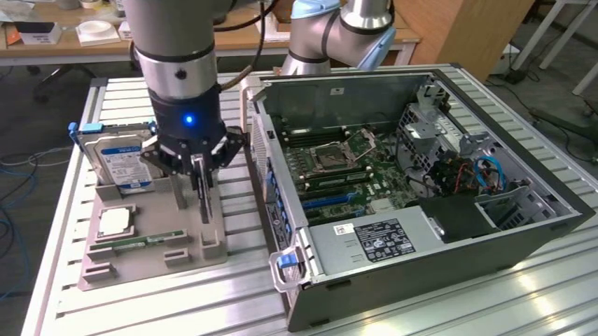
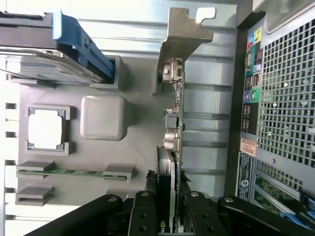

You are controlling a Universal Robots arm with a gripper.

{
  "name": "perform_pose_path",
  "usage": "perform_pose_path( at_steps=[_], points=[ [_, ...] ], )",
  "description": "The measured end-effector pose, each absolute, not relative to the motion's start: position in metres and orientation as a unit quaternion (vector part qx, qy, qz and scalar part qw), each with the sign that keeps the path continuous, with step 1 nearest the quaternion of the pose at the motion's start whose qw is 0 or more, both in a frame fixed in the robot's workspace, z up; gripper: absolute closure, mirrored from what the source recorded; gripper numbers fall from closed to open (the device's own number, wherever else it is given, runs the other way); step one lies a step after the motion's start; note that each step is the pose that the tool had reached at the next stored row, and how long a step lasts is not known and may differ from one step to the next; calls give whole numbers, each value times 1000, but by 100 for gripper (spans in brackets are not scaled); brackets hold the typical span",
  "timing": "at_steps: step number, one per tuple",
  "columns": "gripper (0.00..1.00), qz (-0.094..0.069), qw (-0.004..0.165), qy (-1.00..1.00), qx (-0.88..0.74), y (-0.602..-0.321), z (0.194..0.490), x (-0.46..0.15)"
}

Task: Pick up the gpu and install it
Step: 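Pick up the gpu and move the gpu toward the slot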

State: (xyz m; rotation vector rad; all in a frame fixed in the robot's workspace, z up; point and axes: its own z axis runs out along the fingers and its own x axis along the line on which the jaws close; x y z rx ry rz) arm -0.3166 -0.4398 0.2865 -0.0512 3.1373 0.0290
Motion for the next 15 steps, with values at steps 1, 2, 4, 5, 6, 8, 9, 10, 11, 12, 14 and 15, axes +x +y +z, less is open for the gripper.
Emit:
perform_pose_path(
  at_steps=[1,2,4,5,6,8,9,10,11,12,14,15],
  points=[
    [73,9,2,1000,-16,-440,291,-317],
    [73,9,2,1000,-16,-440,295,-317],
    [73,9,2,1000,-16,-440,305,-317],
    [73,9,2,1000,-16,-440,309,-317],
    [73,9,2,1000,-16,-440,314,-317],
    [73,9,2,1000,-16,-440,323,-317],
    [73,9,2,1000,-16,-440,328,-317],
    [73,9,2,1000,-16,-440,332,-317],
    [73,9,2,1000,-16,-440,337,-317],
    [73,9,2,1000,-16,-440,341,-317],
    [73,9,2,1000,-16,-440,350,-317],
    [73,9,2,1000,-16,-440,355,-317]
  ],
)
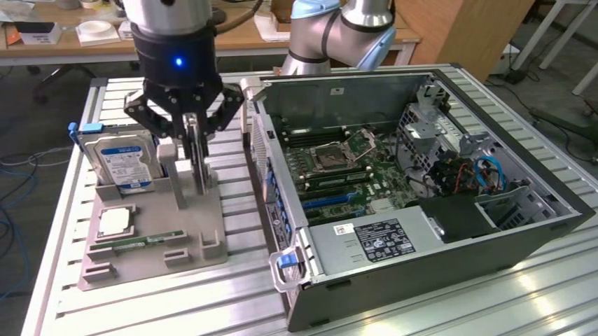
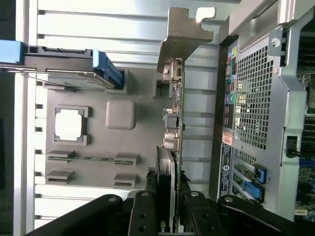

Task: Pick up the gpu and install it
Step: 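Pick up the gpu and move the gpu toward the slot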

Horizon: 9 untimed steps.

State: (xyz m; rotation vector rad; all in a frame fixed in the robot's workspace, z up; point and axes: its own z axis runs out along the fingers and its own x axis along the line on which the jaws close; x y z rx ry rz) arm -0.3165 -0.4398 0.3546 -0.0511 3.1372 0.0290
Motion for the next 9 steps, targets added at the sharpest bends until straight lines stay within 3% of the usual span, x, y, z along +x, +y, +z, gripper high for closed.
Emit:
perform_pose_path(
  at_steps=[9],
  points=[
    [73,9,2,1000,-16,-440,396,-317]
  ],
)
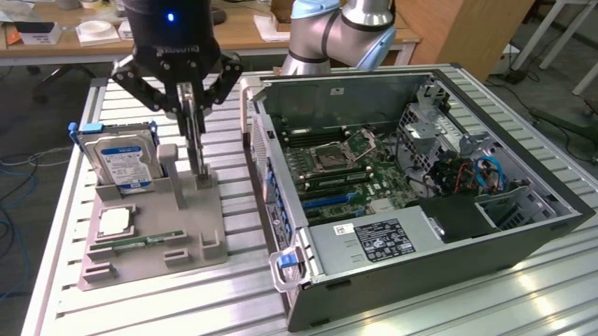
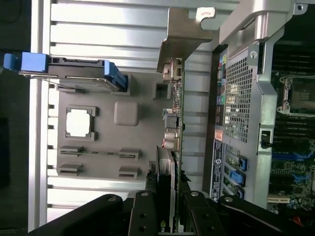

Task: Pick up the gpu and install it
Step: 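Pick up the gpu and move the gpu toward the slot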

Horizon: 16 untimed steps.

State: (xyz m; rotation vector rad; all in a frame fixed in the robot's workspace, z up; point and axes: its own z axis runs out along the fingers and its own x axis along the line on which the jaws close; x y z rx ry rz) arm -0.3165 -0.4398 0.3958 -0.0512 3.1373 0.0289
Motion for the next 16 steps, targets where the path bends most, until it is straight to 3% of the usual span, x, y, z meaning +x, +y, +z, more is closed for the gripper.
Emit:
perform_pose_path(
  at_steps=[6,16],
  points=[
    [73,9,2,1000,-16,-440,421,-316],
    [73,10,2,1000,-16,-440,422,-291]
  ],
)
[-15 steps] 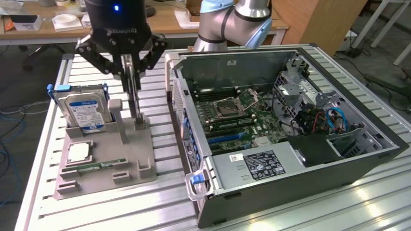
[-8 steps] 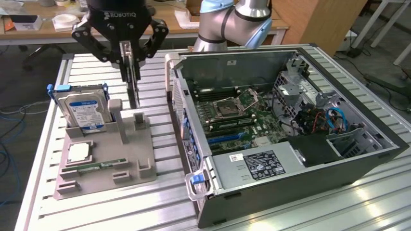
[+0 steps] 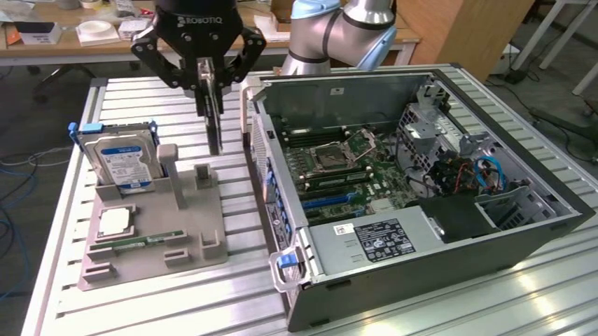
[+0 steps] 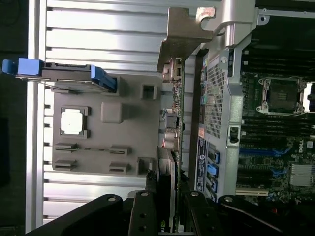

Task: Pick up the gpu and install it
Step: 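Pick up the gpu and move the gpu toward the slot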

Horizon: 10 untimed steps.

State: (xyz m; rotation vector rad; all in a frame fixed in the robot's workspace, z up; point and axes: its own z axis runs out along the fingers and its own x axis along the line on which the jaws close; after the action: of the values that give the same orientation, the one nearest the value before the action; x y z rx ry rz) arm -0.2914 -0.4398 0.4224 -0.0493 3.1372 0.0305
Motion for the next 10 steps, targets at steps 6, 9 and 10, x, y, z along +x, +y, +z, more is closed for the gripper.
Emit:
perform_pose_path(
  at_steps=[6,9,10],
  points=[
    [73,10,2,1000,-15,-440,423,-276],
    [73,10,2,1000,-14,-440,423,-259],
    [73,10,2,1000,-13,-440,423,-257]
  ],
)
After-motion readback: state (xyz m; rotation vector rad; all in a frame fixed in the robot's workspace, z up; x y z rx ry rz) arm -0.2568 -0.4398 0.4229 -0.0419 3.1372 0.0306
